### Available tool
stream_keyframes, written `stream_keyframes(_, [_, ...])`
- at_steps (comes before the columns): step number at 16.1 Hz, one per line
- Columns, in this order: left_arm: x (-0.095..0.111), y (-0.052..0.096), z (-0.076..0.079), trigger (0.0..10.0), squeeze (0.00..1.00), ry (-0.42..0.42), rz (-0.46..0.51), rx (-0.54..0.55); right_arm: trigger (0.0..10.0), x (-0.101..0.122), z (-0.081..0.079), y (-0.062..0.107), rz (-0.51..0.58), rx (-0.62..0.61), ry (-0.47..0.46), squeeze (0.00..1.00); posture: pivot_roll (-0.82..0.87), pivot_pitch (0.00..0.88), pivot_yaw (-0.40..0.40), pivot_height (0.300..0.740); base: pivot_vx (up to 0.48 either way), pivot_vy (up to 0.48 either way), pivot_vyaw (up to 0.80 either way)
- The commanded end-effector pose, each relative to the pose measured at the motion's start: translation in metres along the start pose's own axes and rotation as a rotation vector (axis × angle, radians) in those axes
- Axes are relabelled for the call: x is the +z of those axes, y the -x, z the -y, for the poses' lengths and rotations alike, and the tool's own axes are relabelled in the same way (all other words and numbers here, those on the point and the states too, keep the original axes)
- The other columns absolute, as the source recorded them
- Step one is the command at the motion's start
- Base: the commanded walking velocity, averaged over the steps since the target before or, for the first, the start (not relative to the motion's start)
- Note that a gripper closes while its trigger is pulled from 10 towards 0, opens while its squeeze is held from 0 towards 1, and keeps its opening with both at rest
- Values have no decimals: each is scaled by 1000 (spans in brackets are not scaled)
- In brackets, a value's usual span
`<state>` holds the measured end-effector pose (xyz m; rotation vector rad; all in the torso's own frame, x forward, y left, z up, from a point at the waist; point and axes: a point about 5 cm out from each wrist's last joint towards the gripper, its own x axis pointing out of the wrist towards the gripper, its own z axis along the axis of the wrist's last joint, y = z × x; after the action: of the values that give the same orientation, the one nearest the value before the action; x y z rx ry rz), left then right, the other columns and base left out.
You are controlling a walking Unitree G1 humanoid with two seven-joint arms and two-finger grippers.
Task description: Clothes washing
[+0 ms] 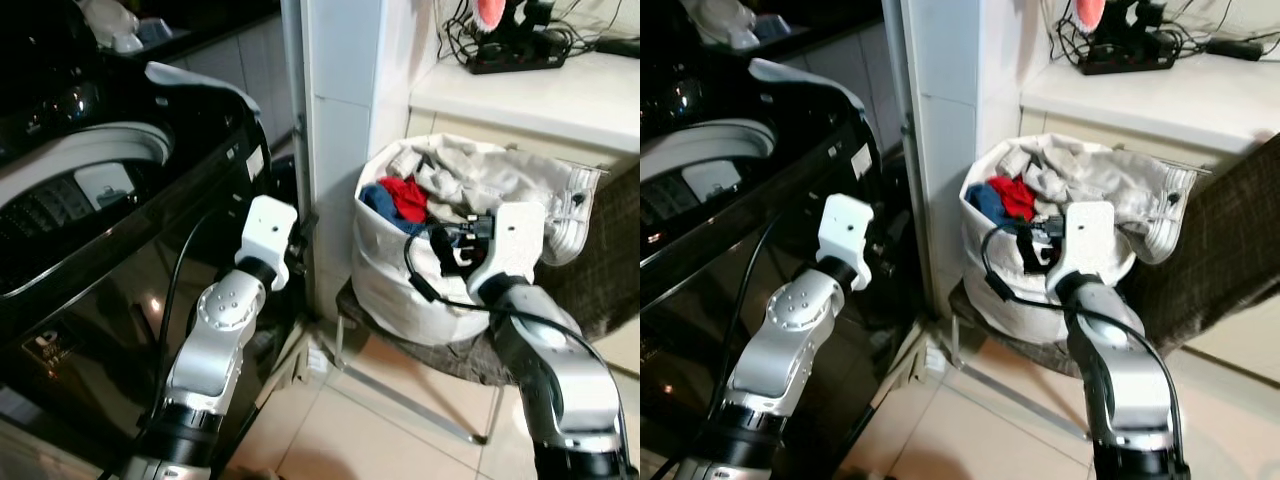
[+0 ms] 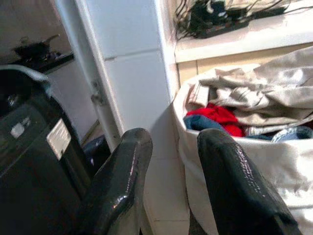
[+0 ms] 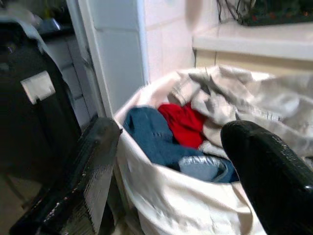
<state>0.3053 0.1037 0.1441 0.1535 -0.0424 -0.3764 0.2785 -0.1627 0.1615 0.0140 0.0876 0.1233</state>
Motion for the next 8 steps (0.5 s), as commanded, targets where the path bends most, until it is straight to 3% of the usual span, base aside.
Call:
stream_keyframes(1, [5, -3, -1, 10000, 0, 1, 18, 10, 10000, -1, 5, -1, -16, -15, 0, 0, -20, 0, 38, 740, 326, 0, -631])
stream_keyframes(3, [6, -4, -1, 10000, 0, 2, 21, 20, 10000, 0, 7, -3, -19, -16, 3, 0, -18, 0, 35, 740, 349, 0, -634])
stream_keyframes(8, [6, -6, -2, 10000, 0, 4, 23, 33, 10000, 2, 8, -5, -18, -2, 24, 0, -20, 0, 30, 740, 347, 0, 0])
